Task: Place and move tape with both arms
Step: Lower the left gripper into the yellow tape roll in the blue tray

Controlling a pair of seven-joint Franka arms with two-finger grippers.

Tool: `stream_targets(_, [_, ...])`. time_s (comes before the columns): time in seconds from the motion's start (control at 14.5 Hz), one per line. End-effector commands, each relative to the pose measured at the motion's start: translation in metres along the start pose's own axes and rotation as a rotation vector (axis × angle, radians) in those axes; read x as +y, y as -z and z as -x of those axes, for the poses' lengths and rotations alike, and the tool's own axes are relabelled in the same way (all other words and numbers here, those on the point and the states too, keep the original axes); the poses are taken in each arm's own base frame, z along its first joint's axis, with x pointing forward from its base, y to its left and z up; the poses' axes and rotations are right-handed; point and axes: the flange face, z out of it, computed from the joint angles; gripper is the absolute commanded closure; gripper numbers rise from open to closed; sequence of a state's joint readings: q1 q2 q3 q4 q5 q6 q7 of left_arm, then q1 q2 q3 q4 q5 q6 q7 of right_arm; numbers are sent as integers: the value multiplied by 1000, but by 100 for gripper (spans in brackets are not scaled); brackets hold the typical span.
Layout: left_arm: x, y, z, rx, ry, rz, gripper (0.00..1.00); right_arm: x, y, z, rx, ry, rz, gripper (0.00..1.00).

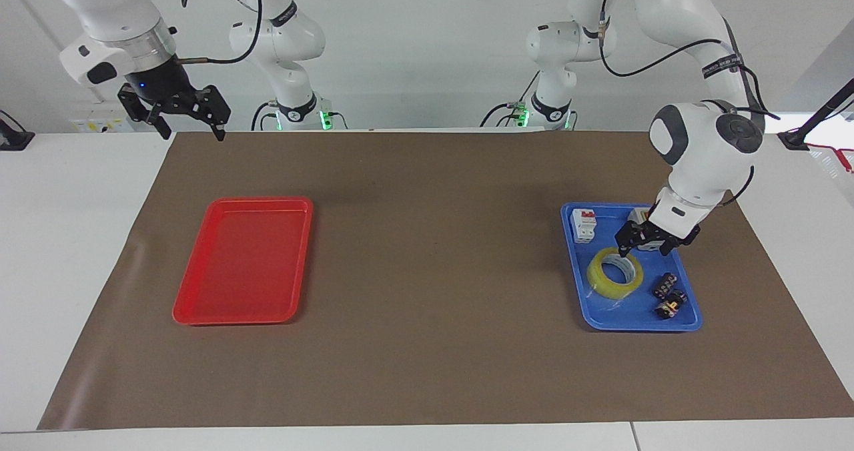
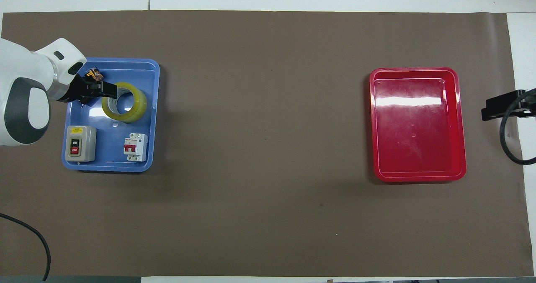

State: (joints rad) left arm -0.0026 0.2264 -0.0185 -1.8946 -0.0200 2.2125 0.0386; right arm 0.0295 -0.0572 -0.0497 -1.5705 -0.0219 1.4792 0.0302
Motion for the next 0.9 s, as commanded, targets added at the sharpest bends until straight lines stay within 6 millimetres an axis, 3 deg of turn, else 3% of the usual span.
stream_targets(0.0, [-6,-20,3,28,-5,-11,0,2,1,2,-5,7,-11,0])
stream_targets(0.41, [-8,-61,3,2,2,-9,0,2,1,2,-5,7,-13,0])
stream_targets(0.69, [-9,-76,10,-16,7,-9,0,2,-1,2,-6,-5,-13,0])
stream_targets(0.76, [-11,-76,11,-21,10,-9,13,3,-4,2,-11,-19,-13,0])
stream_targets(0.83, [-15,-76,11,-21,17,-10,31,4,-4,3,-11,-29,-13,0])
